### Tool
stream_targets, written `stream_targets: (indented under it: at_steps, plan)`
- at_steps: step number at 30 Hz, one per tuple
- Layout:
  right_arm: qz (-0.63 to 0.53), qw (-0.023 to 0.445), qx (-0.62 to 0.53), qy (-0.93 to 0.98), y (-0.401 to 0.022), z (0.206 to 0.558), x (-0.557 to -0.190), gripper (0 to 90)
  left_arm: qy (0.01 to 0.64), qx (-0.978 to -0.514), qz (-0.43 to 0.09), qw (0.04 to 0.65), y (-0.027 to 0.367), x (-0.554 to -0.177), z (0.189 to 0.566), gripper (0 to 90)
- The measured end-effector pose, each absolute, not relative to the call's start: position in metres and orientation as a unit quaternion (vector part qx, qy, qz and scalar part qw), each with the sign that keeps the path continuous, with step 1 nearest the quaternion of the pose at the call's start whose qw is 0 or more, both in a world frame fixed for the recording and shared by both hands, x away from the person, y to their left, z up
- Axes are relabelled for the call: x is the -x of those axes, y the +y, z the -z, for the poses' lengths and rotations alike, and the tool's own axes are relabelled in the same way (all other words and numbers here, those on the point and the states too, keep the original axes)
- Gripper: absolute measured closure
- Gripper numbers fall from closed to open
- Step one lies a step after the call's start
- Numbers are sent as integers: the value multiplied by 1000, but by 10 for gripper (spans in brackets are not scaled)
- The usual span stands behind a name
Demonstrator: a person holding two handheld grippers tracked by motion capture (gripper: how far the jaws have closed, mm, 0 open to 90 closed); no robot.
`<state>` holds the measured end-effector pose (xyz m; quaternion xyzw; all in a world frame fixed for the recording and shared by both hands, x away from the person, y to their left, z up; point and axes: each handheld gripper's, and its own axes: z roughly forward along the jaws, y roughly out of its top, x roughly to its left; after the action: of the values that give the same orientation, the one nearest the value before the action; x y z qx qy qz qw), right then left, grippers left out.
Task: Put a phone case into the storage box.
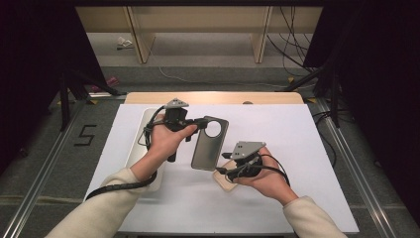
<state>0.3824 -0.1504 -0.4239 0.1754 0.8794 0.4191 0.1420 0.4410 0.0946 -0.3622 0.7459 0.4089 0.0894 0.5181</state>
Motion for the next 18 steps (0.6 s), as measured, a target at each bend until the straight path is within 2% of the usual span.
stream_targets:
  at_steps: [6, 18]
  plan:
    - [-441, 135, -225, 858, -162, 424, -388, 353, 392, -736, -104, 542, 113, -433, 368, 814]
    - [-467, 147, -285, 824, -189, 427, -391, 274, 361, -708, -133, 592, 145, -415, 369, 814]
